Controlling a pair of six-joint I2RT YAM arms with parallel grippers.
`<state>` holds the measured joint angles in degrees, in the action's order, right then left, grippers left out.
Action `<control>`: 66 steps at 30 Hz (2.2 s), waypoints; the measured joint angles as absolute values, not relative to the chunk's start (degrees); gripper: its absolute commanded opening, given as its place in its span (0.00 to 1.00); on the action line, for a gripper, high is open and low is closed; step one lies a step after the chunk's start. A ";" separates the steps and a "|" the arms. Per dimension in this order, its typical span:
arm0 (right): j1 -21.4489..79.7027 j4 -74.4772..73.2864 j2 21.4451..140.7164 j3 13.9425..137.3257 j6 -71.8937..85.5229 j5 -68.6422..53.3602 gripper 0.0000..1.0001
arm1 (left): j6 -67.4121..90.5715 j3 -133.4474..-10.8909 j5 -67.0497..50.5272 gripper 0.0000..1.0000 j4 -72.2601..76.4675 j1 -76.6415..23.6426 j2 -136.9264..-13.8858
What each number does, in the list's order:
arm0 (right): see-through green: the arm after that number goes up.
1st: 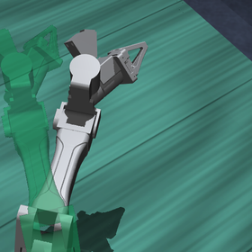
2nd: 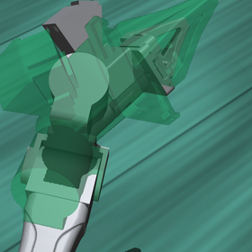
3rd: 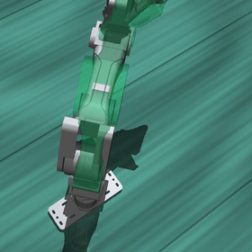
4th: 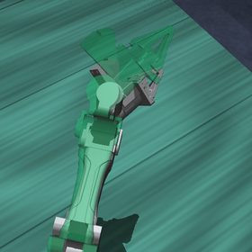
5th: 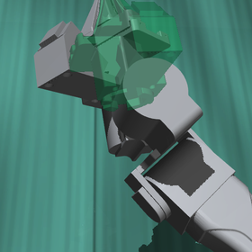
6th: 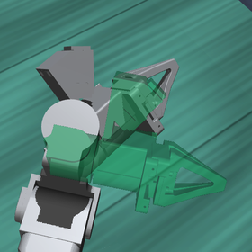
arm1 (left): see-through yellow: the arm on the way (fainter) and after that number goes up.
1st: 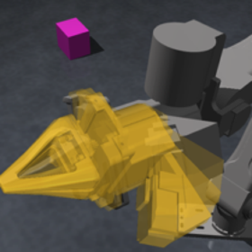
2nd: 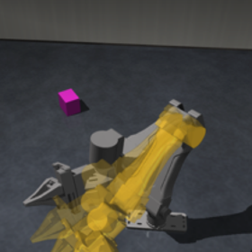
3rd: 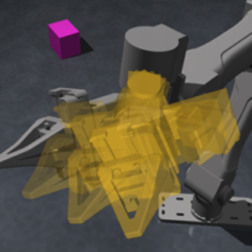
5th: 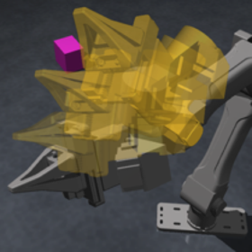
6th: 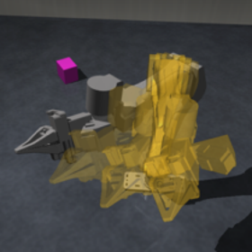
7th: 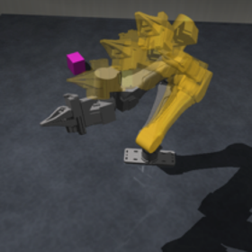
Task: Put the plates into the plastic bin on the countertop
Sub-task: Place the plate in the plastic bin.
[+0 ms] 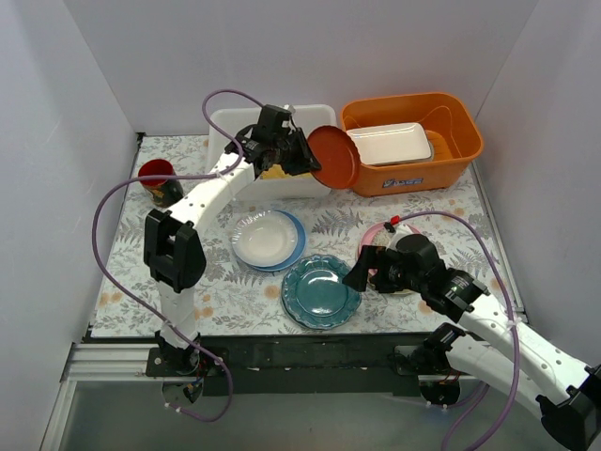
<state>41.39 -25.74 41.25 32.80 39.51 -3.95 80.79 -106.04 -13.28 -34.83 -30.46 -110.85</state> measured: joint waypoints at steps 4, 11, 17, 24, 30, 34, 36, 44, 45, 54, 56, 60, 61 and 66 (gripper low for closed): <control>41.36 -25.52 41.87 32.58 39.24 -4.43 0.98 | 80.75 -110.15 -14.90 0.00 -36.01 -27.40 -114.39; 41.36 -25.56 42.65 32.56 38.72 -4.43 0.98 | 80.90 -120.66 -16.99 0.00 -38.44 -22.09 -121.56; 41.32 -25.50 42.98 32.45 38.72 -4.69 0.98 | 82.59 -124.46 -19.22 0.00 -38.48 -18.09 -123.70; 41.32 -25.39 42.98 31.90 38.72 -4.73 0.98 | 84.25 -124.73 -20.45 0.00 -38.04 -15.51 -124.95; 41.32 -25.30 43.77 31.90 38.72 -4.95 0.98 | 84.42 -124.92 -20.82 0.00 -37.80 -15.49 -125.43; 41.30 -25.06 44.42 31.75 38.76 -5.19 0.98 | 84.29 -123.66 -20.73 0.00 -37.15 -15.57 -125.43; 41.30 -24.62 44.42 31.22 38.79 -5.48 0.98 | 84.05 -122.37 -20.36 0.00 -37.21 -15.57 -125.45; 41.25 -23.81 45.84 30.37 38.81 -6.42 0.98 | 83.20 -121.23 -19.22 0.00 -37.21 -15.57 -128.79; 41.25 -23.77 46.04 30.26 38.81 -6.48 0.98 | 83.11 -121.19 -19.07 0.00 -37.21 -15.57 -129.34; 41.21 -23.73 46.24 30.09 38.83 -6.81 0.98 | 82.04 -120.01 -18.31 0.00 -37.30 -15.57 -131.81; 41.21 -23.68 46.24 29.98 38.81 -6.83 0.98 | 81.84 -119.39 -18.26 0.00 -37.43 -15.57 -131.92; 41.21 -23.53 46.24 28.86 38.81 -6.83 0.98 | 81.38 -119.07 -18.13 0.16 -37.47 -15.57 -132.42; 41.19 -23.49 46.22 28.62 38.81 -6.83 0.98 | 81.21 -119.07 -18.04 0.24 -37.47 -15.57 -132.64; 41.08 -23.64 45.67 28.18 38.81 -6.85 0.98 | 79.90 -119.07 -17.41 0.57 -38.50 -15.57 -133.10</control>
